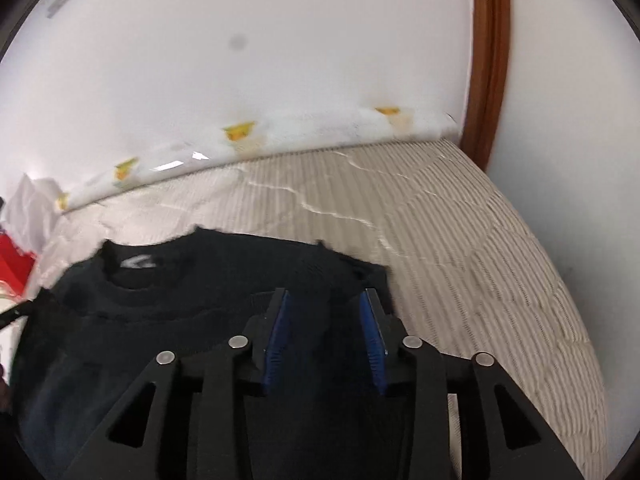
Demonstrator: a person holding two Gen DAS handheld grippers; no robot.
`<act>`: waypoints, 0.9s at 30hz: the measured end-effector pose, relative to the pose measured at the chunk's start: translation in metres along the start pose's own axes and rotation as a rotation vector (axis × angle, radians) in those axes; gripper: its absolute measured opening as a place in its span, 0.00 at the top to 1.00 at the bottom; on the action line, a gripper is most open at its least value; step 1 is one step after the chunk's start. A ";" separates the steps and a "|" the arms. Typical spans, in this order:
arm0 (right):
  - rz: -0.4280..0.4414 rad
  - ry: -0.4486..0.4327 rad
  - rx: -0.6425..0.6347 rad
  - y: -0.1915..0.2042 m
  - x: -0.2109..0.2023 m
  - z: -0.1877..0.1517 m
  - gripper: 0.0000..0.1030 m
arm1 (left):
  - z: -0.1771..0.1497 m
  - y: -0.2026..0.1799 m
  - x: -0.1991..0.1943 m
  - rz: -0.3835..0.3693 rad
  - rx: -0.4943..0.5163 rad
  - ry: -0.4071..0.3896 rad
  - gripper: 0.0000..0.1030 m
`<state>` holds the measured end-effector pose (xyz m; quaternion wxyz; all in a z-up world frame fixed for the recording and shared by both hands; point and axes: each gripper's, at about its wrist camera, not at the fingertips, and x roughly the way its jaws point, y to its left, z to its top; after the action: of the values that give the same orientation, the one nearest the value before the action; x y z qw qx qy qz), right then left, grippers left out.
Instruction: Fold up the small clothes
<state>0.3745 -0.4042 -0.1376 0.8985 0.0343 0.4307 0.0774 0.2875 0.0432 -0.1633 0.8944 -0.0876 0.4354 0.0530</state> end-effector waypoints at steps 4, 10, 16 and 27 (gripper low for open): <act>0.064 0.008 -0.033 0.040 -0.015 -0.015 0.57 | -0.021 0.008 -0.028 -0.021 -0.003 -0.002 0.81; 0.128 0.048 -0.133 0.107 -0.027 -0.060 0.57 | -0.063 0.025 -0.060 -0.044 -0.032 0.002 0.69; 0.121 0.061 -0.196 0.145 -0.029 -0.092 0.57 | -0.119 0.054 -0.087 -0.080 -0.092 0.010 0.57; 0.044 0.064 -0.202 0.159 -0.024 -0.116 0.57 | -0.195 0.082 -0.121 -0.224 -0.206 -0.001 0.51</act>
<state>0.2518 -0.2520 -0.1720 0.8812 -0.0497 0.4485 0.1412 0.0490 0.0821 -0.1954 0.8812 -0.2270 0.4147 -0.0028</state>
